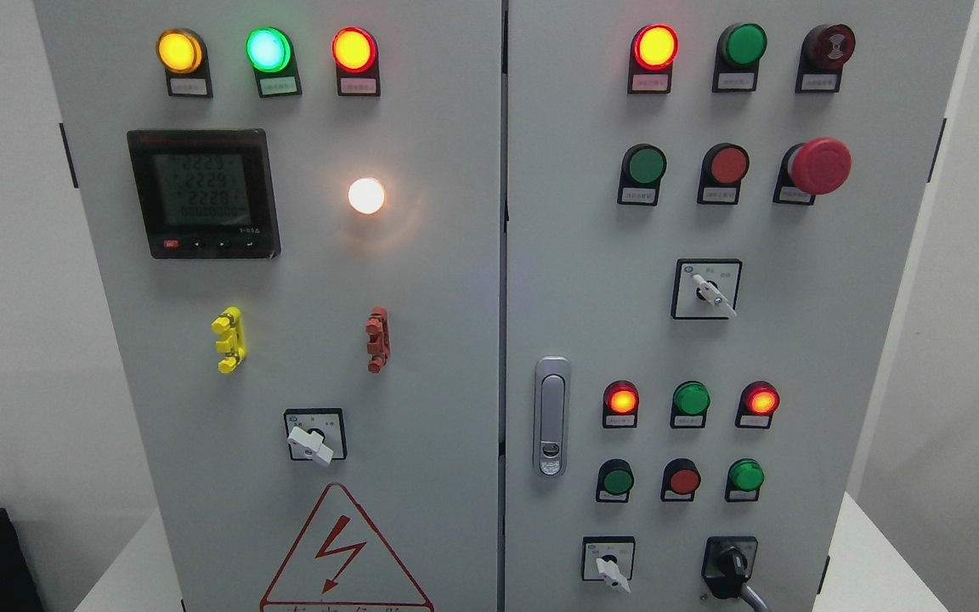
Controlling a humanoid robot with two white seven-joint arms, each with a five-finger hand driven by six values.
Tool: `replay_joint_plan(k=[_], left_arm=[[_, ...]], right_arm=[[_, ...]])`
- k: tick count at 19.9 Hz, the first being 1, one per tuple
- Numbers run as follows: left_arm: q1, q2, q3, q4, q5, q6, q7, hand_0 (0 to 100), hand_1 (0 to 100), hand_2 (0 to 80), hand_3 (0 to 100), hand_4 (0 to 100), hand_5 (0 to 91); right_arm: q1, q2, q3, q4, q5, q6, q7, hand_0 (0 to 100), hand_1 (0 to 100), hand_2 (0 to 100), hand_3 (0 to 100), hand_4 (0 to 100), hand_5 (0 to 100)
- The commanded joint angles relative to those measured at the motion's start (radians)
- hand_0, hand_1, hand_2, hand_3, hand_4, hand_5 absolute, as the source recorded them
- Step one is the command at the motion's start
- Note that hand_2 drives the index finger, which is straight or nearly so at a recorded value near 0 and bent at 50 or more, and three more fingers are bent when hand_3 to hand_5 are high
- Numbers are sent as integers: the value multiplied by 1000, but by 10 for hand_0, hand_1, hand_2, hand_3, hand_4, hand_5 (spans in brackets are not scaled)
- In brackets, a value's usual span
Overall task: Trip black knob to open circuit
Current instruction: 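Twist the black knob with the right hand to switch it over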
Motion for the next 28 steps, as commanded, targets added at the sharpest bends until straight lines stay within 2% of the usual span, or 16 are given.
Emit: replay_joint_plan(k=[1, 28], left_arm=[[0, 0, 1, -25, 0, 1, 0, 120, 389, 0, 0, 0, 0], [0, 0, 1, -25, 0, -1, 0, 120, 389, 0, 0, 0, 0]], right_arm=[[3, -14, 20, -8, 1, -2, -1, 0, 0, 0, 1000, 1000, 999], [-6, -12, 26, -13, 1, -8, -2, 0, 0, 0, 1000, 1000, 999]])
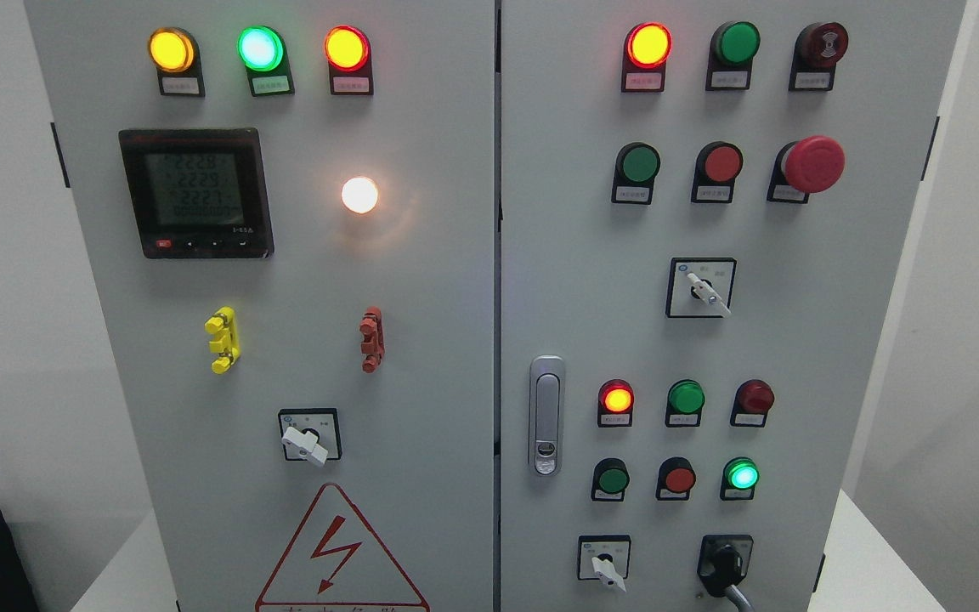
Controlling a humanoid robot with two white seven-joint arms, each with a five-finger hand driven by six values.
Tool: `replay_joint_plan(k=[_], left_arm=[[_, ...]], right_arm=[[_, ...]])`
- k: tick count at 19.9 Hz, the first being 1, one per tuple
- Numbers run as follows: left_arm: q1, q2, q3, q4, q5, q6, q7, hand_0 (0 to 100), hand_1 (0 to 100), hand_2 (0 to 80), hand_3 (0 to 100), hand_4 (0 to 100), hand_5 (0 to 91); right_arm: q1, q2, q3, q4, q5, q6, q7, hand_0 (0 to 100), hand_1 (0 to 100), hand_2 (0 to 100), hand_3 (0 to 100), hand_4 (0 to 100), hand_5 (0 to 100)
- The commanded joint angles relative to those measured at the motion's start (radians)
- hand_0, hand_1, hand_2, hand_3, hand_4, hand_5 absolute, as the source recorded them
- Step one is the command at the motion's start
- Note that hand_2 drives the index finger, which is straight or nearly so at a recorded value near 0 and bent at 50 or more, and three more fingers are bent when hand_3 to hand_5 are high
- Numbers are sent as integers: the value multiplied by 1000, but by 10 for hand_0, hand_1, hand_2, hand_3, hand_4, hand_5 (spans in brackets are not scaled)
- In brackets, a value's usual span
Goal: Trip black knob to open circuit
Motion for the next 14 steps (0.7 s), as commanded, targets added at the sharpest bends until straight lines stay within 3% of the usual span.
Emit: replay_joint_plan(k=[1, 14], left_arm=[[0, 0, -1, -25, 0, -1, 0, 120, 389, 0, 0, 0, 0], [0, 0, -1, -25, 0, -1, 0, 120, 389, 0, 0, 0, 0]], right_arm=[[-1, -12, -7, -6, 0, -2, 1, 0, 0, 0, 1000, 1000, 999], [0, -14, -6, -9, 0, -12, 1, 0, 0, 0, 1000, 1000, 999]])
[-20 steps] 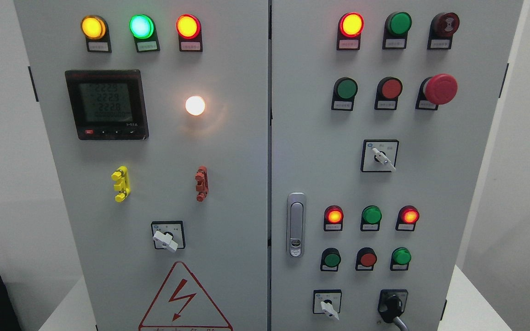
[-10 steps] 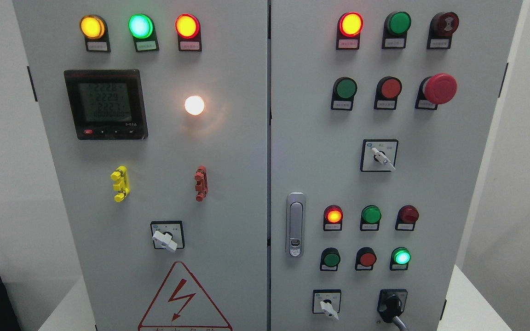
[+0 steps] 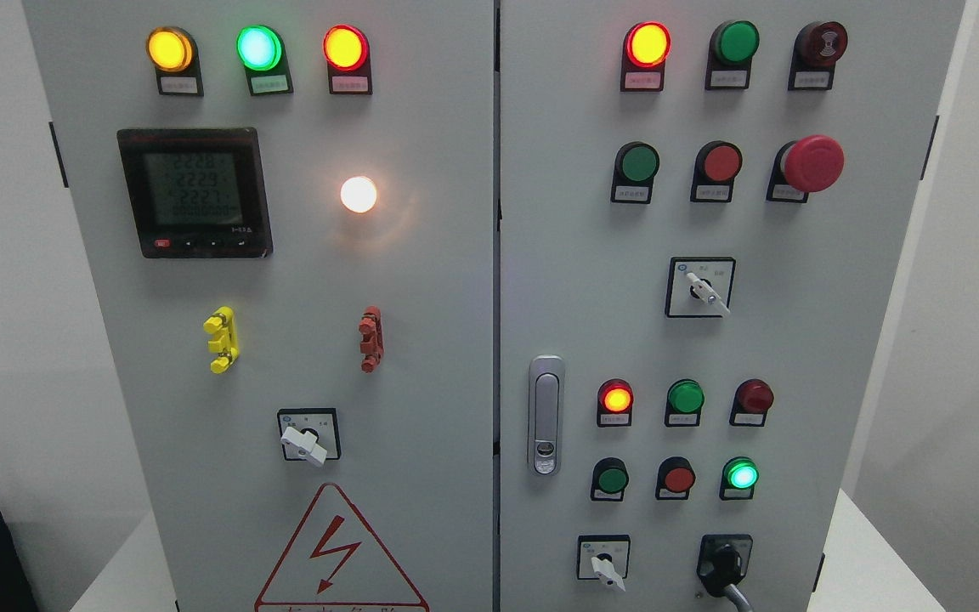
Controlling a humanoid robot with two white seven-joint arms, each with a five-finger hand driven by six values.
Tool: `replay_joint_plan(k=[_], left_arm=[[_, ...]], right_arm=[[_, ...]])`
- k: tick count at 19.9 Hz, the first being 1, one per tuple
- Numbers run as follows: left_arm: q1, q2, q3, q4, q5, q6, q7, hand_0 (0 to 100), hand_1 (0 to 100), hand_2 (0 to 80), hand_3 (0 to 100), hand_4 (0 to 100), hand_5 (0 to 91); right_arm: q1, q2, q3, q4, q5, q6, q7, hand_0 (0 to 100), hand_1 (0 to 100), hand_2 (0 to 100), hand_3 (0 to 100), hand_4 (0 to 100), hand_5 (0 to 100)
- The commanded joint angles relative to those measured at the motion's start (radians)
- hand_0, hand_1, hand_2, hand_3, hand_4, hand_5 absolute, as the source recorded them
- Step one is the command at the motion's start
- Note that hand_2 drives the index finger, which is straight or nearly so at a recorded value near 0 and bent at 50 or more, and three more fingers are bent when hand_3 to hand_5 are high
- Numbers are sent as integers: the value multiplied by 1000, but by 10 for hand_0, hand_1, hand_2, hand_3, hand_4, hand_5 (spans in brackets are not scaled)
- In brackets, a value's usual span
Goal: Trip black knob to open circuit
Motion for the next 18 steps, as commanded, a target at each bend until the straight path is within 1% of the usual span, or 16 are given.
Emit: replay_joint_plan(k=[1, 18], left_arm=[[0, 0, 0, -25, 0, -4, 0, 120, 389, 0, 0, 0, 0], [0, 0, 0, -25, 0, -4, 0, 120, 389, 0, 0, 0, 0]], right_arm=[[1, -12, -8, -6, 0, -8, 2, 0, 0, 0, 1000, 1000, 999], [7, -12, -8, 0, 0, -7, 0, 0, 0, 0, 1000, 1000, 999]])
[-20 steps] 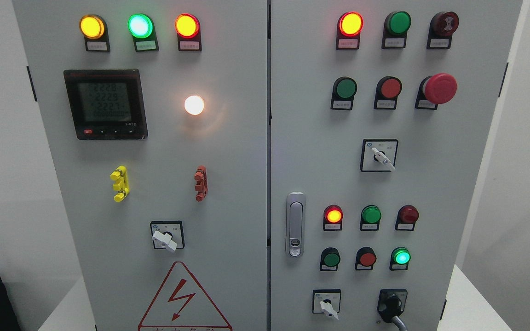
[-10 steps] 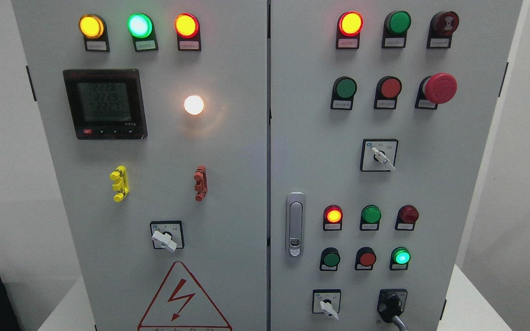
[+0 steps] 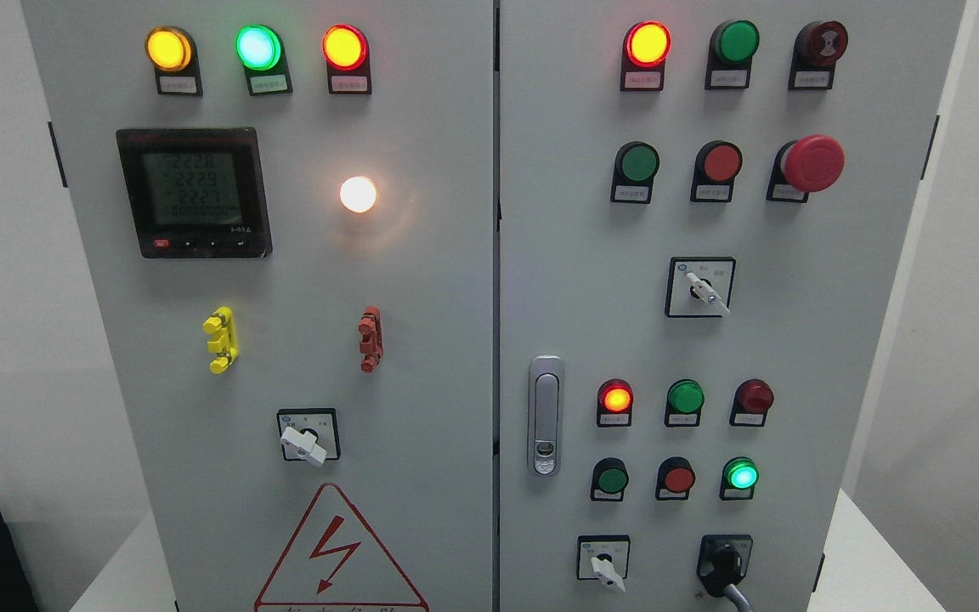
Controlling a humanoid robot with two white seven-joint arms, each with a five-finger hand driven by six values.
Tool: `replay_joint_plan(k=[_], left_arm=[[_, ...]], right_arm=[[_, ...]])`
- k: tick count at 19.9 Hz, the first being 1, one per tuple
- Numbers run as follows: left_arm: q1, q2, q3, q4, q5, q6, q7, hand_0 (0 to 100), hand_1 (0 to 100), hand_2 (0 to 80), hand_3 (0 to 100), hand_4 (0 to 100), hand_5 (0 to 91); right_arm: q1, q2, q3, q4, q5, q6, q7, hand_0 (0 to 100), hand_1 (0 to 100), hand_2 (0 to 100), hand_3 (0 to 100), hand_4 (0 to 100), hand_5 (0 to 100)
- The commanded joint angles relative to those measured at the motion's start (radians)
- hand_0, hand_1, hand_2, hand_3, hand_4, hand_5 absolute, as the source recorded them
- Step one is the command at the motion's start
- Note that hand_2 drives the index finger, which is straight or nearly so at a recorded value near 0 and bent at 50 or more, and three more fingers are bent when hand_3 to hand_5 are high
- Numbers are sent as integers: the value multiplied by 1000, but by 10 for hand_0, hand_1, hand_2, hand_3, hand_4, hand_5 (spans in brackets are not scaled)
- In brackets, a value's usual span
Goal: Trip black knob to open circuit
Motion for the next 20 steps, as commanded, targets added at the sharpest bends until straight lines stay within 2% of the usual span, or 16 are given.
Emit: replay_joint_plan(k=[1, 20], left_arm=[[0, 0, 0, -25, 0, -1, 0, 120, 389, 0, 0, 0, 0], [0, 0, 1, -25, 0, -1, 0, 120, 389, 0, 0, 0, 0]], right_arm=[[4, -14, -11, 4, 1, -6, 2, 0, 0, 0, 1000, 1000, 999], [-5, -25, -40, 35, 1, -6, 2, 0, 0, 0, 1000, 1000, 998]])
